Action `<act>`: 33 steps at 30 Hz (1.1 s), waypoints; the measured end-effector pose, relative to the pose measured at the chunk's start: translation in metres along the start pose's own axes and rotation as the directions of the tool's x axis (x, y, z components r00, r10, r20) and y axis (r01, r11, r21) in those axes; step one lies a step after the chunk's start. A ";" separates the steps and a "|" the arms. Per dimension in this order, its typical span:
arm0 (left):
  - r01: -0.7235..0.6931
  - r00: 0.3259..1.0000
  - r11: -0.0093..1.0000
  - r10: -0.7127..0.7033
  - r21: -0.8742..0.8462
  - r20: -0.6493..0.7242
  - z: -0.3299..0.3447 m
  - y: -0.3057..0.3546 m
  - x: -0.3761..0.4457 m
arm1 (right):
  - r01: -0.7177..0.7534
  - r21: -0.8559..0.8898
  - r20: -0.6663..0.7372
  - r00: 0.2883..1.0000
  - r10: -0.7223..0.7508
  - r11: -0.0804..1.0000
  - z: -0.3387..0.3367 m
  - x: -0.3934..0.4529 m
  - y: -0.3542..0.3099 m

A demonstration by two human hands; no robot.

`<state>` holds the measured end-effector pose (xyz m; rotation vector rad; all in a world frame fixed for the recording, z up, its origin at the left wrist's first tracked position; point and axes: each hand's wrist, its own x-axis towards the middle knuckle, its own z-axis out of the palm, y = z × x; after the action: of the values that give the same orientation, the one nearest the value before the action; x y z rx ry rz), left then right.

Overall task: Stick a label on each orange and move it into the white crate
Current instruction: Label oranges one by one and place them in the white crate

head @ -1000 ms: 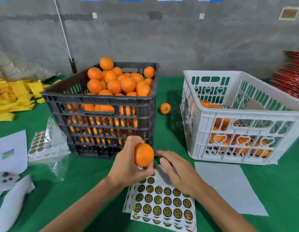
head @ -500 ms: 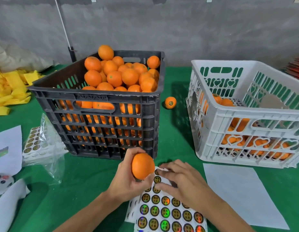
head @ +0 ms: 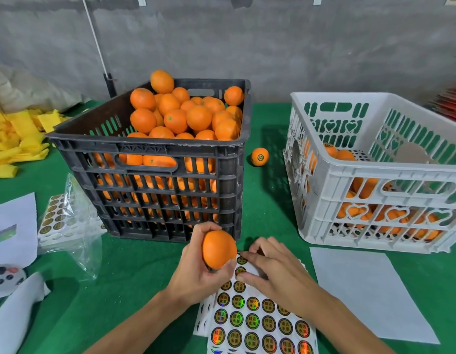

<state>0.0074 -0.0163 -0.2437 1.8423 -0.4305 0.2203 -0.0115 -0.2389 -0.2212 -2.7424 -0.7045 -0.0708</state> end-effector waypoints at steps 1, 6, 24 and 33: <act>-0.008 1.000 1.000 0.008 -0.003 0.010 0.000 0.000 0.000 | -0.003 -0.009 0.008 1.000 0.003 1.000 -0.002 -0.001 0.001; -0.053 0.995 0.998 0.050 0.038 0.085 0.001 -0.002 -0.003 | -0.038 0.052 -0.012 0.999 0.039 0.998 -0.008 -0.005 0.000; -0.087 0.985 0.995 0.079 0.044 0.155 0.001 -0.005 -0.002 | -0.119 0.348 -0.013 0.991 0.132 0.930 -0.004 0.003 0.005; -0.104 0.980 0.993 0.094 0.049 0.176 0.000 -0.001 -0.002 | -0.115 0.220 0.058 0.993 0.105 0.969 -0.009 0.001 0.004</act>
<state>0.0058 -0.0157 -0.2452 1.9067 -0.6439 0.1415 -0.0086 -0.2443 -0.2138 -2.5677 -0.5347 0.0918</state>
